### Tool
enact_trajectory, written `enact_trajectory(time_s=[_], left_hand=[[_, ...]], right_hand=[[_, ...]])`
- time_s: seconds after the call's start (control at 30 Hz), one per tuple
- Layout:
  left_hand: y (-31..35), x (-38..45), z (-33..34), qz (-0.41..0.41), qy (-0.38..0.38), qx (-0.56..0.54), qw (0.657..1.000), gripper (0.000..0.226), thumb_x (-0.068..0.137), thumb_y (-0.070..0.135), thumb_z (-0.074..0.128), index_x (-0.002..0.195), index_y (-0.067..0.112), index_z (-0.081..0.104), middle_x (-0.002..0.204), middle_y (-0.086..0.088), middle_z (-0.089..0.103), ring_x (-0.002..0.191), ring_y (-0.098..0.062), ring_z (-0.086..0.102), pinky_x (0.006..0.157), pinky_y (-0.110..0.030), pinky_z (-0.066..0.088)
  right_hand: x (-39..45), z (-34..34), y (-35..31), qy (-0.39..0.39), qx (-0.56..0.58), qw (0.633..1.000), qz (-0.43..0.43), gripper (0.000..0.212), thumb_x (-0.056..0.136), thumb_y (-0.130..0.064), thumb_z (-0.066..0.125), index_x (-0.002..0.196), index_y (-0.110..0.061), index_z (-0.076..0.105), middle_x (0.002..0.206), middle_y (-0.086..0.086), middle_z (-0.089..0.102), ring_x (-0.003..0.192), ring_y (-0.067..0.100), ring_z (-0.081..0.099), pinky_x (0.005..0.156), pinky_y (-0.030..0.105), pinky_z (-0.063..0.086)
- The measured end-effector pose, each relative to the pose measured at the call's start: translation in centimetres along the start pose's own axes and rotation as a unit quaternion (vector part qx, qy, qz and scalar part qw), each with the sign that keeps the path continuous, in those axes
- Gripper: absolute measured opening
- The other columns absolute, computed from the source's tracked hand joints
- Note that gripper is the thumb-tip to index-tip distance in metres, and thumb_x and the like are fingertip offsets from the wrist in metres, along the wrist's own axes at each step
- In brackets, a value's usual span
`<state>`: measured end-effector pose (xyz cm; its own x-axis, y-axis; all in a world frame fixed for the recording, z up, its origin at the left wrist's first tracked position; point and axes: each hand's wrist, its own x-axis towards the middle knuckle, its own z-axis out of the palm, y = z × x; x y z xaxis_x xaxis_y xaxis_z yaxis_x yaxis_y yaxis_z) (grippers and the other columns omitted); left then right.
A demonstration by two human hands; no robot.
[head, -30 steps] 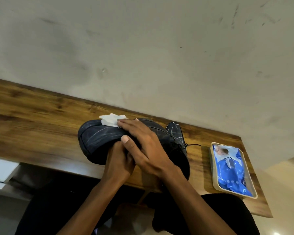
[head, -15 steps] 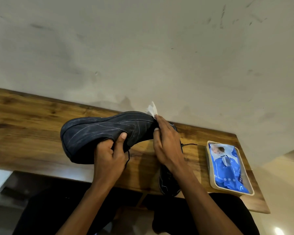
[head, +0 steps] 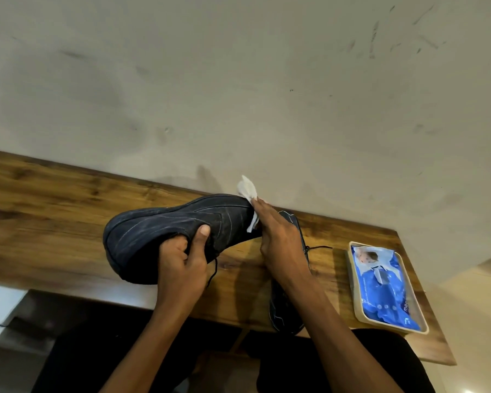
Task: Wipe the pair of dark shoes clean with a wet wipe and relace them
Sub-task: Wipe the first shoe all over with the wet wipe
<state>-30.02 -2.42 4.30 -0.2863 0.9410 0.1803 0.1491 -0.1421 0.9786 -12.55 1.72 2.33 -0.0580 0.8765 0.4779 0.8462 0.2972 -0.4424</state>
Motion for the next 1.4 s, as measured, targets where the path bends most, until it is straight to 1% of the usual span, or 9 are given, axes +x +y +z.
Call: enact_trajectory(time_s=[0.1, 0.2, 0.4, 0.67, 0.9, 1.1, 1.23, 1.3, 1.4], left_hand=[[0.2, 0.0, 0.0, -0.008, 0.006, -0.006, 1.0, 0.053, 0.098, 0.019, 0.059, 0.051, 0.019, 0.033, 0.037, 0.012, 0.039, 0.036, -0.003, 0.038, 0.041, -0.012, 0.027], [0.0, 0.1, 0.0, -0.021, 0.024, -0.019, 0.999, 0.053, 0.098, 0.021, 0.059, 0.053, 0.018, 0.031, 0.037, 0.011, 0.035, 0.036, -0.005, 0.034, 0.04, -0.013, 0.025], [-0.9, 0.3, 1.0, -0.116, 0.063, -0.123, 0.984, 0.052, 0.097, 0.028, 0.062, 0.069, -0.013, 0.047, 0.067, -0.007, 0.054, 0.066, -0.018, 0.054, 0.066, -0.032, 0.046], [1.5, 0.7, 3.0, -0.289, 0.102, -0.325, 0.895, 0.025, 0.1, 0.022, 0.057, 0.109, -0.001, 0.061, 0.116, -0.015, 0.07, 0.104, -0.026, 0.071, 0.096, -0.045, 0.055], [2.2, 0.3, 3.7, -0.341, 0.029, -0.414, 0.844, 0.031, 0.102, 0.034, 0.049, 0.108, 0.008, 0.064, 0.118, -0.013, 0.071, 0.108, -0.022, 0.069, 0.102, -0.037, 0.051], [2.2, 0.3, 3.2, -0.345, -0.034, -0.451, 0.822, 0.051, 0.101, 0.047, 0.043, 0.125, 0.007, 0.062, 0.119, -0.014, 0.072, 0.114, -0.024, 0.068, 0.104, -0.036, 0.047], [2.5, 0.0, 3.2, -0.323, -0.057, -0.431, 0.841, 0.046, 0.101, 0.046, 0.042, 0.111, 0.008, 0.067, 0.113, -0.011, 0.075, 0.104, -0.017, 0.072, 0.093, -0.029, 0.051], [2.5, -0.1, 3.2, -0.313, -0.067, -0.423, 0.848, 0.044, 0.101, 0.045, 0.043, 0.108, 0.01, 0.068, 0.111, -0.008, 0.076, 0.102, -0.014, 0.073, 0.089, -0.028, 0.051], [2.5, -0.6, 3.1, -0.303, -0.081, -0.411, 0.856, 0.04, 0.101, 0.043, 0.044, 0.105, 0.013, 0.069, 0.111, -0.005, 0.076, 0.103, -0.014, 0.072, 0.085, -0.028, 0.053]], right_hand=[[0.1, -0.7, 0.0, 0.028, 0.058, 0.995, 0.078, 0.055, 0.09, 0.016, 0.056, 0.138, -0.01, 0.063, 0.103, 0.006, 0.076, 0.088, 0.0, 0.069, 0.076, 0.009, 0.051], [0.2, -0.8, 0.0, 0.027, 0.092, 0.983, 0.159, 0.045, 0.097, 0.004, 0.057, 0.136, -0.016, 0.066, 0.065, -0.014, 0.058, 0.054, 0.004, 0.056, 0.052, 0.005, 0.036], [0.2, -0.3, 0.0, 0.061, 0.134, 0.959, 0.241, 0.035, 0.1, -0.008, 0.063, 0.134, -0.014, 0.066, 0.083, 0.002, 0.076, 0.069, 0.019, 0.068, 0.055, 0.001, 0.039], [-1.2, 2.4, -0.9, 0.059, 0.295, 0.904, 0.305, 0.023, 0.097, -0.031, 0.063, 0.084, -0.015, 0.073, 0.075, 0.0, 0.075, 0.076, 0.023, 0.074, 0.08, 0.055, 0.061], [-3.2, 1.9, -3.8, 0.057, 0.253, 0.934, 0.245, 0.025, 0.102, -0.012, 0.059, 0.118, -0.02, 0.075, 0.078, -0.016, 0.072, 0.07, 0.009, 0.07, 0.062, 0.016, 0.055], [-4.4, 1.9, -4.3, 0.082, 0.189, 0.972, 0.115, 0.043, 0.1, -0.007, 0.055, 0.14, -0.018, 0.061, 0.081, -0.001, 0.076, 0.056, -0.002, 0.059, 0.056, 0.009, 0.044], [-3.0, 1.1, -3.5, 0.016, 0.184, 0.98, 0.073, 0.05, 0.107, -0.034, 0.041, 0.156, -0.022, 0.04, 0.138, 0.007, 0.066, 0.12, 0.016, 0.066, 0.099, 0.032, 0.055], [-2.2, 0.6, -3.0, -0.051, 0.18, 0.98, 0.075, 0.058, 0.108, -0.047, 0.031, 0.162, -0.027, 0.021, 0.166, -0.001, 0.032, 0.153, 0.01, 0.028, 0.122, 0.039, 0.034], [-0.6, -0.1, -1.9, -0.098, 0.142, 0.982, 0.076, 0.069, 0.106, -0.058, 0.021, 0.163, -0.03, -0.004, 0.17, -0.013, -0.012, 0.154, -0.003, -0.012, 0.13, 0.042, 0.01]])
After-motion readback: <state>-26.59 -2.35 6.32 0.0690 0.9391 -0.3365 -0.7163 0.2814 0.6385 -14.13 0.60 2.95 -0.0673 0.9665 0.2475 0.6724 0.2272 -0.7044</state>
